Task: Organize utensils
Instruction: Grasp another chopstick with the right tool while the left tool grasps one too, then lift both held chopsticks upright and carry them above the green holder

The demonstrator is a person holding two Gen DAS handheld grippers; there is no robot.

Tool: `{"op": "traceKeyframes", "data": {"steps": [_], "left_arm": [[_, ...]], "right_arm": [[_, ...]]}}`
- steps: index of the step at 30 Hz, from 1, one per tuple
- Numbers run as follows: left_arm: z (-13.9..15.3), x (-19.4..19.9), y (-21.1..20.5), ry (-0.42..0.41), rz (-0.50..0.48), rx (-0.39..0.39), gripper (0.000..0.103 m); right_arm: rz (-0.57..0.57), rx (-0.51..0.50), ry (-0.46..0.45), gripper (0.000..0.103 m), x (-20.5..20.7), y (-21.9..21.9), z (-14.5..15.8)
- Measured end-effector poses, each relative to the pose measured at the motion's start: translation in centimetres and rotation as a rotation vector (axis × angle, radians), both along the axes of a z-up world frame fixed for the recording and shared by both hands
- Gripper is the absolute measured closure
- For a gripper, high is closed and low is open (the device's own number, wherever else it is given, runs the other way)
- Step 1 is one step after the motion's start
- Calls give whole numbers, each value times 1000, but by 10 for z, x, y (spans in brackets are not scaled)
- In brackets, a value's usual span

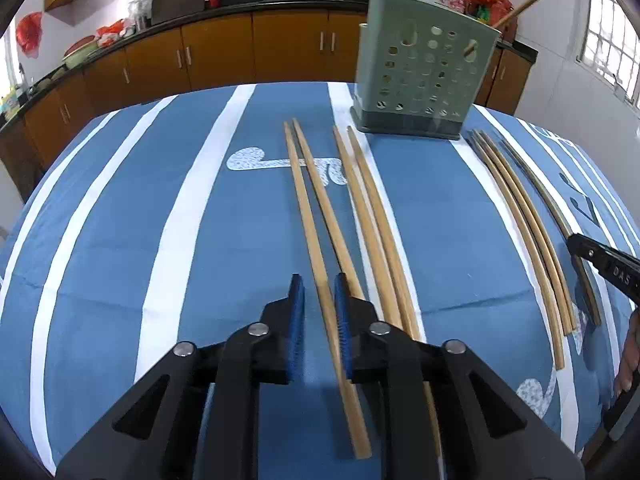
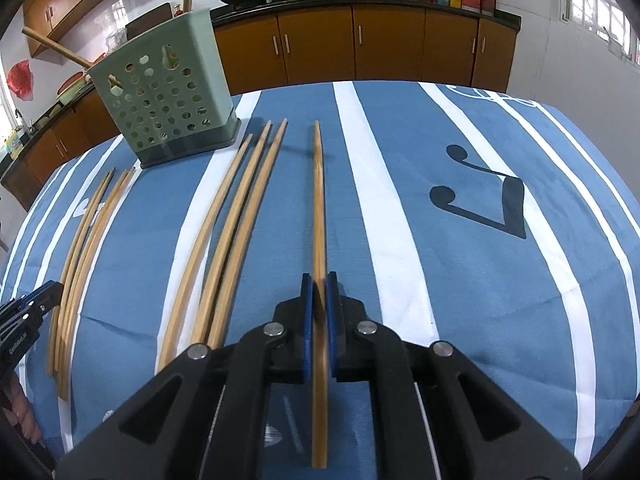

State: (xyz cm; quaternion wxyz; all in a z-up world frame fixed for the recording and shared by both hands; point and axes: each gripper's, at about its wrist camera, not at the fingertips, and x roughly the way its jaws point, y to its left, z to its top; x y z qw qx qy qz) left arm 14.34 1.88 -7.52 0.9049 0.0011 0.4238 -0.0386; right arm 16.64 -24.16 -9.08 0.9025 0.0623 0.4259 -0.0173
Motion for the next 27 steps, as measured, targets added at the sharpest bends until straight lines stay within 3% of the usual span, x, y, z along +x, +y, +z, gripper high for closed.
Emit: {"op": "traceKeyframes", "data": {"steps": [1,8,17,27], "left_arm": [[0,2,3,3,10,-3,94],[2,18,31,10,80,-12,96],[2,21,44,5,65,-79,95],[2,23,44,7,70,-79,95]], "right_arm": [[1,1,0,94,0,0,0],[11,-17,-5,95,6,-2,0],[-23,-30,-18,95,15,-12,-1],[-27,-21,-18,95,16,-13,-1]]}}
